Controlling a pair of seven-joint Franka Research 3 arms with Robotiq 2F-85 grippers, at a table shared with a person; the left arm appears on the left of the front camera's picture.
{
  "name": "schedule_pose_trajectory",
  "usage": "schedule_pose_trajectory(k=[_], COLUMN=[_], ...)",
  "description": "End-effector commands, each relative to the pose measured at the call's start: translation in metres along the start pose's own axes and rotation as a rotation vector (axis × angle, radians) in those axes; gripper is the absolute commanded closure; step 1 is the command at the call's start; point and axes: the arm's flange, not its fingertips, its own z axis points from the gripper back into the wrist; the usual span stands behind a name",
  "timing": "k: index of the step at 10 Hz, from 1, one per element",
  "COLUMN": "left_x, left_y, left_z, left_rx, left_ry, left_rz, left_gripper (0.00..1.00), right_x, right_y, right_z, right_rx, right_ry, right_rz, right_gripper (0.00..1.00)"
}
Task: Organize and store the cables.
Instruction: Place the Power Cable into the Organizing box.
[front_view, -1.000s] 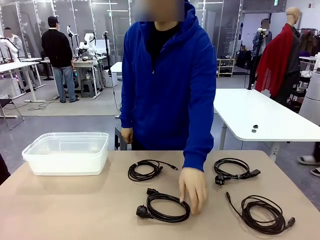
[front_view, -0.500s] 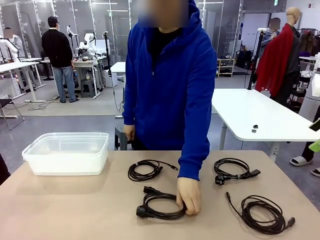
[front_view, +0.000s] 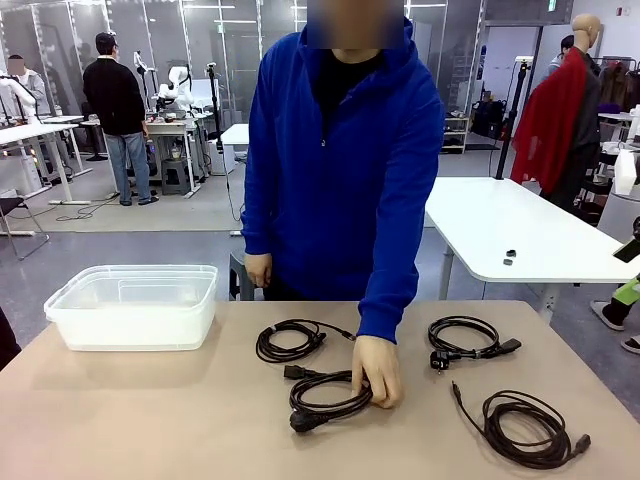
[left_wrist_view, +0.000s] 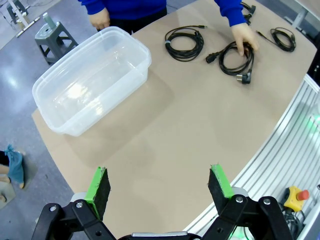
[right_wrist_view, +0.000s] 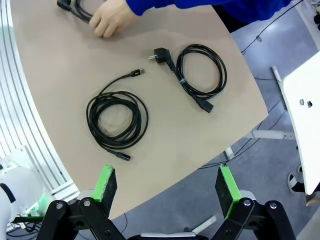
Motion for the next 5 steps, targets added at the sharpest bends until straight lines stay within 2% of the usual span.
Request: schedule_pose_trajectory(k=[1,5], left_x=[0.000,0.000], left_y=[0.000,0.000], left_z=[0.001,0.001], left_rx=[0.000,0.000], left_ry=[-0.002,-0.002], left_rz=[-0.002,-0.002], left_gripper=[0.00,0.00], right_x=[0.000,0.012], right_y=[-0.003,-0.005], right_z=[-0.002,-0.011], right_rx=[-0.009,-0.003], right_ry=[0.003,0.031], right_rz=[0.014,0.052], right_gripper=[0.00,0.00])
